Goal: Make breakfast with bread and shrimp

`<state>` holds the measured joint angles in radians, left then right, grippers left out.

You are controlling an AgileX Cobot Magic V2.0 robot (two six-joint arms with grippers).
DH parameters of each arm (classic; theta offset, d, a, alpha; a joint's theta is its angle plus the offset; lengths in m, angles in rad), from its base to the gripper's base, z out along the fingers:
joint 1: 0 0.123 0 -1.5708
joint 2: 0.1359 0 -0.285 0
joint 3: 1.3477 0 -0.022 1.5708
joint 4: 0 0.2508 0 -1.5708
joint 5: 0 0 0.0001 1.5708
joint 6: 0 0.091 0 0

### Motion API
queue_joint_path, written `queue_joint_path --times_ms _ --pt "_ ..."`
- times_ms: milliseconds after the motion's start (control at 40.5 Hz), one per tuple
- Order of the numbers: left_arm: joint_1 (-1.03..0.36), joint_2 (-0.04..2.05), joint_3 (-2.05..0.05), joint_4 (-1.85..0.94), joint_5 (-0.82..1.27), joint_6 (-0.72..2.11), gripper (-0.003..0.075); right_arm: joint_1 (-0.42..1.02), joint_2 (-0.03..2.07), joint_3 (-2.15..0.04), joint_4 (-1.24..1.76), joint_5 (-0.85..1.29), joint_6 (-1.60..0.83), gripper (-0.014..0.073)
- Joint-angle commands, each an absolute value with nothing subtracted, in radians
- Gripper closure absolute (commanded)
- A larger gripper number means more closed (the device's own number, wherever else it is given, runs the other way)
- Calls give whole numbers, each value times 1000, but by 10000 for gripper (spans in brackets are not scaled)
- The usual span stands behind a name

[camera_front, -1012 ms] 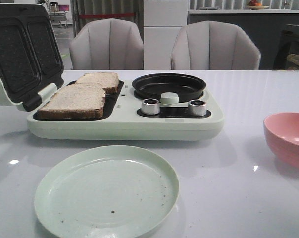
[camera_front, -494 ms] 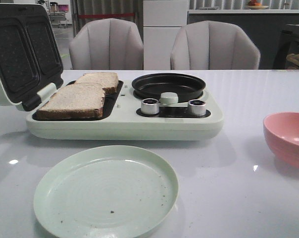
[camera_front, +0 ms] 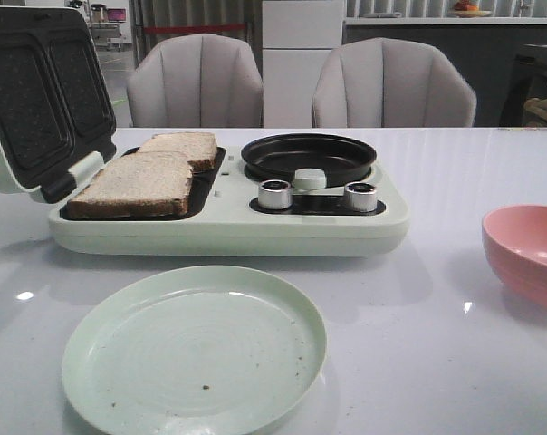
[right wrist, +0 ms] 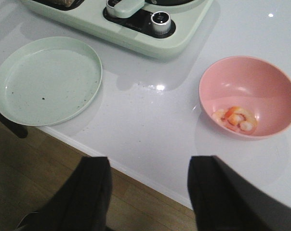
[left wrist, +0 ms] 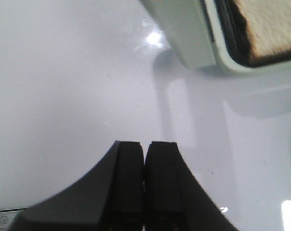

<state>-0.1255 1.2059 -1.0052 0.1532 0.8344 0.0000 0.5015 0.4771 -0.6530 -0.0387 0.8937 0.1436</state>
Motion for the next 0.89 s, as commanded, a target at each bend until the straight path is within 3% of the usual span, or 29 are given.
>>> queue_joint_path --times_ms 0,247,592,864 --pt "3 1251 -1096 -29 748 93 615 499 480 -681 -49 824 143 123" --pt "165 1475 -1275 -332 714 195 616 499 480 -681 -49 824 143 123" --pt "172 1726 -1550 -424 735 202 619 499 480 -681 -49 824 143 123" --pt "168 1755 -1606 -646 792 396 619 499 480 -681 -49 824 143 123"
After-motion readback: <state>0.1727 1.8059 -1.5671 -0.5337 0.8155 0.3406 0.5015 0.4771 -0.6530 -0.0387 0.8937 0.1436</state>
